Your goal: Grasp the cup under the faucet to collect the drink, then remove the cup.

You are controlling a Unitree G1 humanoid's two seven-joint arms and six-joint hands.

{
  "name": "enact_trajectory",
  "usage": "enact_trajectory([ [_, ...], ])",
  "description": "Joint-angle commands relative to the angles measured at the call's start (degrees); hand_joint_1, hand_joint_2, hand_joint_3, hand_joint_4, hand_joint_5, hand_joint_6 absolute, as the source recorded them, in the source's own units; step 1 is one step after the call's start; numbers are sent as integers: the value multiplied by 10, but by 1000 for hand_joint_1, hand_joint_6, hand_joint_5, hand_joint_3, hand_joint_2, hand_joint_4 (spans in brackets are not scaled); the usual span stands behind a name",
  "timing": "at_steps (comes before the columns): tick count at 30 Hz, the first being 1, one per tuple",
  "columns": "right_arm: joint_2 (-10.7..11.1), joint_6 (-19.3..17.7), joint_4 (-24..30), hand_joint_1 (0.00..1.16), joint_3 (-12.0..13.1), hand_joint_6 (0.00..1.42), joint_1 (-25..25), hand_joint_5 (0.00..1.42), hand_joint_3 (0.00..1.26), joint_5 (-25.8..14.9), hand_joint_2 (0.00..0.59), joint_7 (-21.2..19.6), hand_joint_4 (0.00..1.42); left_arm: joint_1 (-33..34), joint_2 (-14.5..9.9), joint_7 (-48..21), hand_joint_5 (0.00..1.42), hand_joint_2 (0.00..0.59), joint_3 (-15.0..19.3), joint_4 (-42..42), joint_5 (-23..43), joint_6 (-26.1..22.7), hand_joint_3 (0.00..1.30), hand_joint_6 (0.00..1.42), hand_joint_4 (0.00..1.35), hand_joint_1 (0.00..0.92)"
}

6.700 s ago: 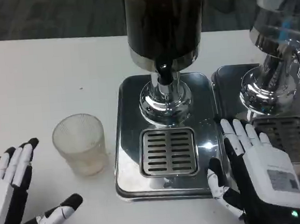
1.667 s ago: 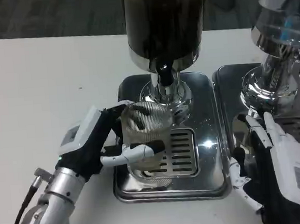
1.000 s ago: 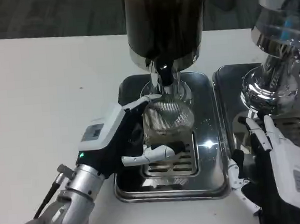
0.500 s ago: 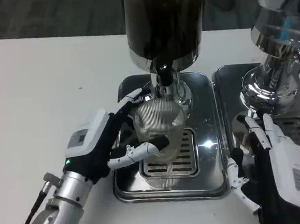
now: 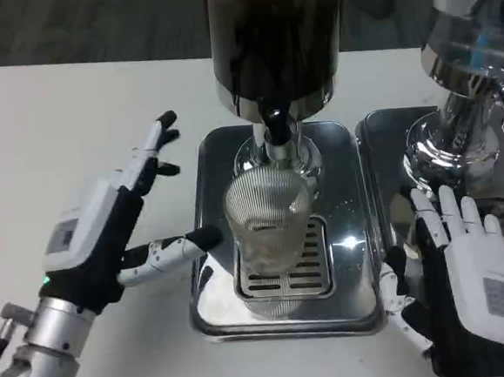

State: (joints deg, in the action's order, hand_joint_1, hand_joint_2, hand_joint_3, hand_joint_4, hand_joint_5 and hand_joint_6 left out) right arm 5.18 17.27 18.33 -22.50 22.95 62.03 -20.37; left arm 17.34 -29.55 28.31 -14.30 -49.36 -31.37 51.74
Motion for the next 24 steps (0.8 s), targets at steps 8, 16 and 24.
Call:
enact_trajectory([
  [8,15,8,-9,120,-5,0,7,0,2,12,560,20,0,-53,-31,-107,144,76,57,121,96,59,0,95,0,0],
  [16,24,11,-7,117,-10,0,5,0,0,17,568,28,0,-53,-18,-221,185,78,65,173,216,106,0,136,0,0],
  [24,17,17,-9,123,-9,0,5,0,3,18,571,23,0,-36,2,-313,179,86,64,204,259,107,0,143,0,0],
])
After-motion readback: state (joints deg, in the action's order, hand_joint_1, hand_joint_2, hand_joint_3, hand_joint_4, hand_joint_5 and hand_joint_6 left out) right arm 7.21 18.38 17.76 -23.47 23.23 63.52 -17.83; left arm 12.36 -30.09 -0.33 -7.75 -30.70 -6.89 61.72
